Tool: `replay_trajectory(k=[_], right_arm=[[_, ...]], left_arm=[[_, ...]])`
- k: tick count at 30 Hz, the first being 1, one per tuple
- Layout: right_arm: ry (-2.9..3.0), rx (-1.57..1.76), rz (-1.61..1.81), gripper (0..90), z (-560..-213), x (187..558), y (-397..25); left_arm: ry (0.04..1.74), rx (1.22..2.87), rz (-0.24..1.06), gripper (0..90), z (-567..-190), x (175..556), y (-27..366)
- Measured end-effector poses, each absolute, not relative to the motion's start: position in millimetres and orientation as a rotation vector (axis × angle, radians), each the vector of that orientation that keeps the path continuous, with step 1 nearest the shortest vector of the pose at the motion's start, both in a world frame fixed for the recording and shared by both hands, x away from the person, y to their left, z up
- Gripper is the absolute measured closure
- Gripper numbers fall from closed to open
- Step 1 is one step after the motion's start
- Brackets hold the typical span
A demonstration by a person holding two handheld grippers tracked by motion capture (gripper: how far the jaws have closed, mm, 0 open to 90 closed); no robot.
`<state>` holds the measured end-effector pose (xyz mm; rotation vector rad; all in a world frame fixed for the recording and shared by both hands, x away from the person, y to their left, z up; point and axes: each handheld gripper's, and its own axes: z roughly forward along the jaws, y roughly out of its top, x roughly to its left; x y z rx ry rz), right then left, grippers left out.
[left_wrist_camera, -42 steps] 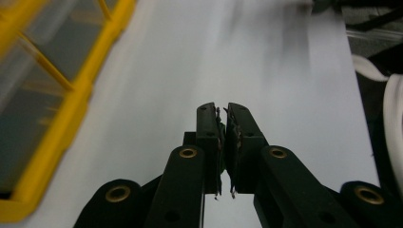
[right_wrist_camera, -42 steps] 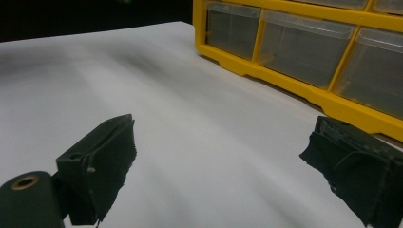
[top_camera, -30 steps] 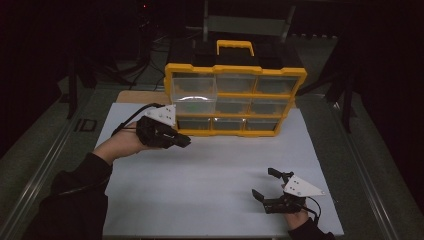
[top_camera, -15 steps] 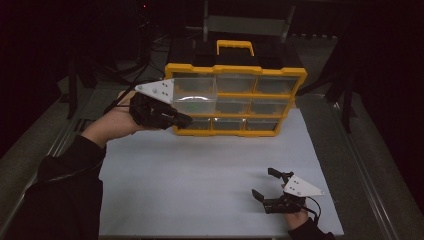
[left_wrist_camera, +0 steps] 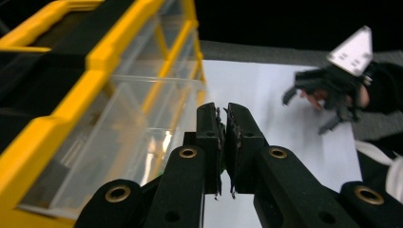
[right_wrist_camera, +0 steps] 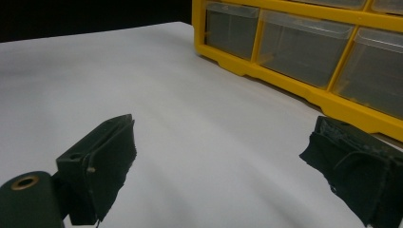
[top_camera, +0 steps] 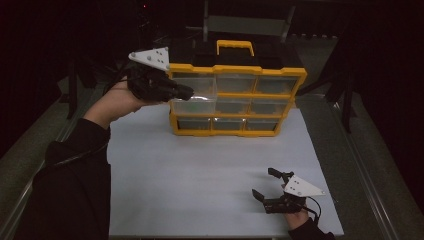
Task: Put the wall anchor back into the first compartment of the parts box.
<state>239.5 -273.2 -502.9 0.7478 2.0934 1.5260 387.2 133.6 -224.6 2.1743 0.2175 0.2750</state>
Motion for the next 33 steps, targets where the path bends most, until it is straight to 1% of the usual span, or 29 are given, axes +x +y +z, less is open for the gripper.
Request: replay_trajectory(k=[5, 6, 14, 16, 22, 27, 33], right_arm=[[2.095, 0.747, 1.525, 8.0, -503.1, 239.5, -273.0], [2.095, 0.746, 1.525, 8.0, -503.1, 239.6, -273.0], [2.097, 0.745, 1.523, 8.0, -503.2, 239.5, -273.2], [2.097, 0.744, 1.523, 8.0, -503.2, 239.5, -273.2], [2.097, 0.743, 1.524, 8.0, -503.2, 239.7, -273.6], [2.096, 0.743, 1.523, 8.0, -503.2, 239.8, -274.3], [2.097, 0.743, 1.523, 8.0, -503.2, 239.7, -273.9]], left_arm=[[0.328, 2.141, 0.295, 83.3, -225.7, 400.8, 135.8], [0.344, 2.135, 0.315, 83.3, -226.3, 401.8, 135.1], [0.445, 2.104, 0.359, 83.1, -231.4, 411.2, 129.5], [0.446, 2.104, 0.345, 83.1, -232.4, 412.8, 129.3], [0.545, 2.147, 0.359, 83.0, -239.1, 422.4, 125.6], [0.565, 2.175, 0.34, 83.0, -243.6, 425.0, 123.0], [0.614, 2.185, 0.366, 82.3, -247.2, 428.1, 120.9]])
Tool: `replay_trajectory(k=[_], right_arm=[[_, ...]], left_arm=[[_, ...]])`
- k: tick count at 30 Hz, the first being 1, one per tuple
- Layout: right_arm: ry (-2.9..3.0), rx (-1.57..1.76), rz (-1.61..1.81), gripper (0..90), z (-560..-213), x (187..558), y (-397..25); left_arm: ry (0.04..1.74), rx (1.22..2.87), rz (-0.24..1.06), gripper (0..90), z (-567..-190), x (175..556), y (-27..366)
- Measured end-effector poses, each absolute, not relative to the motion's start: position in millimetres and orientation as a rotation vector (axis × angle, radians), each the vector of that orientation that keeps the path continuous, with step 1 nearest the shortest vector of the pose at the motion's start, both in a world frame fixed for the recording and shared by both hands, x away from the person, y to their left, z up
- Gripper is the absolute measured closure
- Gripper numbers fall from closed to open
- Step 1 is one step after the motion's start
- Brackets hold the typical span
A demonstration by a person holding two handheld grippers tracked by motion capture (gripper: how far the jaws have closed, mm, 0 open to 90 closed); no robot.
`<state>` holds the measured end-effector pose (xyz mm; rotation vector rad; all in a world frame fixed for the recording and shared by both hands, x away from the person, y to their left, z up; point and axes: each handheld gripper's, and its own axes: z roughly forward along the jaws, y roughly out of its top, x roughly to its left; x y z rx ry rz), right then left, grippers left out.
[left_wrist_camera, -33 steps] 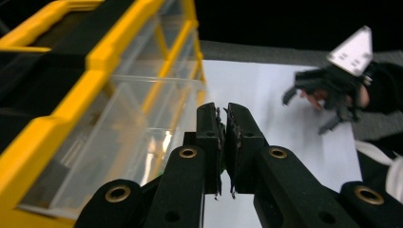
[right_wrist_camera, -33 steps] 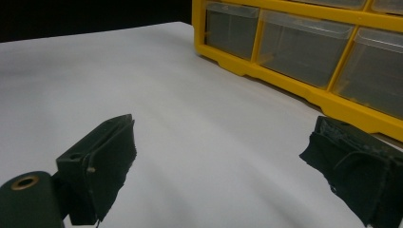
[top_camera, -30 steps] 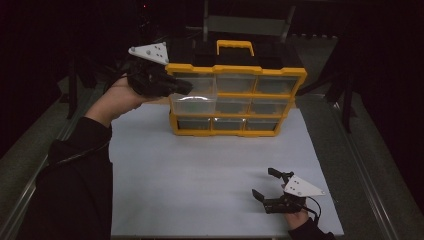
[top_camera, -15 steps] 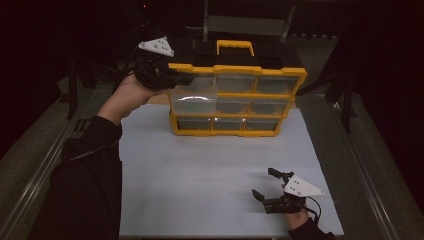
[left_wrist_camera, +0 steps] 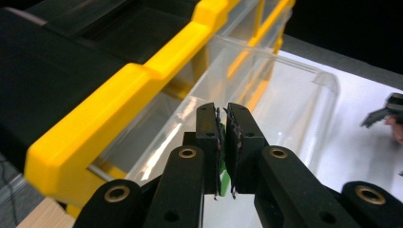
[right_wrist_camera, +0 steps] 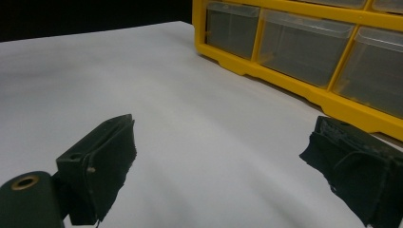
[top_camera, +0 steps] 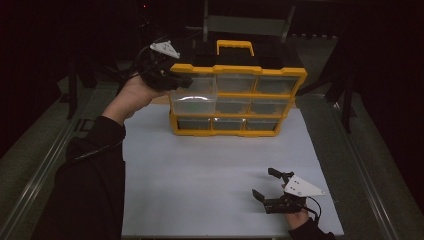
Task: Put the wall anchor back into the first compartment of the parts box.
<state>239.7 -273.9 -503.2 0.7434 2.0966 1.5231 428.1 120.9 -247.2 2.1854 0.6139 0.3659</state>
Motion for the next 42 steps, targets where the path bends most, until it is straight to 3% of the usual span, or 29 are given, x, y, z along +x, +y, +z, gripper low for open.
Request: replay_trajectory(k=[4, 5, 7, 8, 11, 18, 25, 42], right_arm=[[2.096, 0.746, 1.524, 8.0, -503.4, 239.9, -274.2], [2.098, 0.746, 1.524, 8.0, -503.5, 239.9, -274.1], [2.098, 0.746, 1.524, 8.0, -503.4, 239.9, -274.1], [2.097, 0.746, 1.523, 8.0, -503.5, 240.0, -274.2], [2.097, 0.75, 1.522, 8.0, -503.6, 240.1, -274.4], [2.096, 0.749, 1.519, 8.0, -503.5, 239.9, -274.4], [2.093, 0.757, 1.519, 8.0, -503.9, 239.8, -275.4], [2.093, 0.774, 1.518, 8.0, -506.0, 240.4, -278.3]], left_arm=[[0.629, 2.173, 0.373, 82.3, -247.1, 428.6, 122.2], [0.624, 2.165, 0.365, 74.9, -246.8, 428.1, 122.7], [0.622, 2.144, 0.368, 69.1, -245.1, 426.6, 124.1], [0.617, 2.127, 0.354, 59.3, -244.0, 425.8, 125.0], [0.609, 2.119, 0.352, 52.7, -241.3, 422.9, 125.9], [0.624, 2.113, 0.352, 21.9, -239.1, 414.4, 129.3], [0.609, 2.087, 0.302, 2.7, -237.7, 407.2, 137.0], [0.535, 1.996, 0.317, 0.0, -259.7, 373.7, 160.4]])
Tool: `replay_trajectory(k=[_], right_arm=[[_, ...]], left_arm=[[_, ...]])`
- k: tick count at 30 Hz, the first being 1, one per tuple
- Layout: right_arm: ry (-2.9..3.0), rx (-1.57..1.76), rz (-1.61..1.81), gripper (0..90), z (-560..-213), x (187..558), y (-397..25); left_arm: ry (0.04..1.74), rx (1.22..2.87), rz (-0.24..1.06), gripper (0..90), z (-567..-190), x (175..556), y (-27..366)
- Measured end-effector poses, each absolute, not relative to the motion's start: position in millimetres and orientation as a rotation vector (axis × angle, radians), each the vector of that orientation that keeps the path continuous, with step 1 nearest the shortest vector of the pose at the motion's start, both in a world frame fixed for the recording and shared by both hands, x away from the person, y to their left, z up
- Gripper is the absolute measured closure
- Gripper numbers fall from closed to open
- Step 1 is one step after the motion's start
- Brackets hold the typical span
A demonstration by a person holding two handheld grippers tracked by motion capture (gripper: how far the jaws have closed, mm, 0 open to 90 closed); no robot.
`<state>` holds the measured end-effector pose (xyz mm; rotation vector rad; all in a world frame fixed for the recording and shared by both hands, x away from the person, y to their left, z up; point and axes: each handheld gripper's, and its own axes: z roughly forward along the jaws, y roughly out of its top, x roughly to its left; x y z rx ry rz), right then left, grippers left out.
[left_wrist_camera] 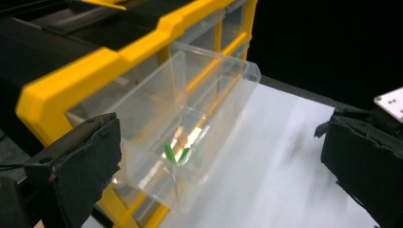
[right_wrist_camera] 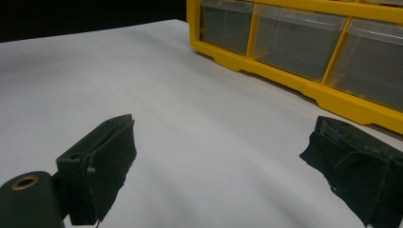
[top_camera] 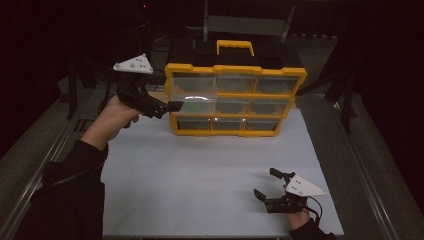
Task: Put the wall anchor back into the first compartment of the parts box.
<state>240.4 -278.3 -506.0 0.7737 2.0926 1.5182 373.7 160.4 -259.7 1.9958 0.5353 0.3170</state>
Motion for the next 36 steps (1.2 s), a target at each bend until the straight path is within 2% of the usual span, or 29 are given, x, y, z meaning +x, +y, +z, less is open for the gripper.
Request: replay_trajectory(k=[14, 36], right_arm=[[2.087, 0.775, 1.502, 8.0, -504.6, 235.7, -279.2], [2.074, 0.762, 1.476, 8.0, -503.6, 234.4, -278.4]], left_arm=[[0.511, 1.992, 0.315, 0.0, -301.6, 344.3, 172.2], [0.476, 1.965, 0.214, 0.0, -373.4, 307.3, 177.7]])
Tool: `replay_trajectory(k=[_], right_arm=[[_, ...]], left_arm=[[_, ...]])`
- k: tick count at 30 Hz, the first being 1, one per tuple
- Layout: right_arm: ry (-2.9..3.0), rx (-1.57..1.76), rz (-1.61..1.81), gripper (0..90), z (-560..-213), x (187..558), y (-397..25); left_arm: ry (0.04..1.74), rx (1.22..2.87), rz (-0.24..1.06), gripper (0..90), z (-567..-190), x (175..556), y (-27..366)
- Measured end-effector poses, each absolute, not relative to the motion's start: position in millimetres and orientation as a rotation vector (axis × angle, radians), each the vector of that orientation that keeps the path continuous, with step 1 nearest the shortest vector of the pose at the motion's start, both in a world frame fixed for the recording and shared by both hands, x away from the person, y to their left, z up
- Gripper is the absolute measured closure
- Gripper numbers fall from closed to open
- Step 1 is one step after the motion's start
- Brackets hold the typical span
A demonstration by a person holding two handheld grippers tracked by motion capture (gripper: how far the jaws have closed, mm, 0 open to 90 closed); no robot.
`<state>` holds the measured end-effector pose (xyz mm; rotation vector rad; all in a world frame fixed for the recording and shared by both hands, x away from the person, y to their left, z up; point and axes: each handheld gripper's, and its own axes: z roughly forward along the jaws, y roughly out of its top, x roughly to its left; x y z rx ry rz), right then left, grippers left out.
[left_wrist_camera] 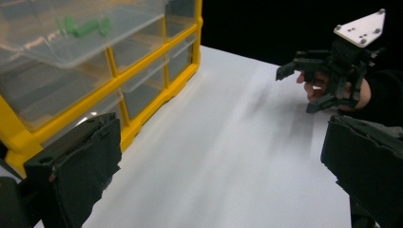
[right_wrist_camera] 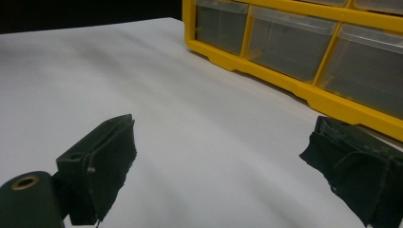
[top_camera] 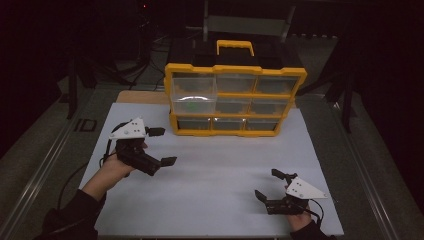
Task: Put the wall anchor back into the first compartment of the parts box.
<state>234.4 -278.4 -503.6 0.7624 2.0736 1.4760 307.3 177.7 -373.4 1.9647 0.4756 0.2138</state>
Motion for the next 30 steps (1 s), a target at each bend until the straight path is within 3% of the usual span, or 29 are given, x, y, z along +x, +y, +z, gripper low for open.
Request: replay_trajectory(k=[30], right_arm=[[2.082, 0.757, 1.465, 8.0, -504.1, 234.1, -277.0]], left_arm=[[0.499, 1.928, 0.151, 0.0, -464.6, 271.4, 192.8]])
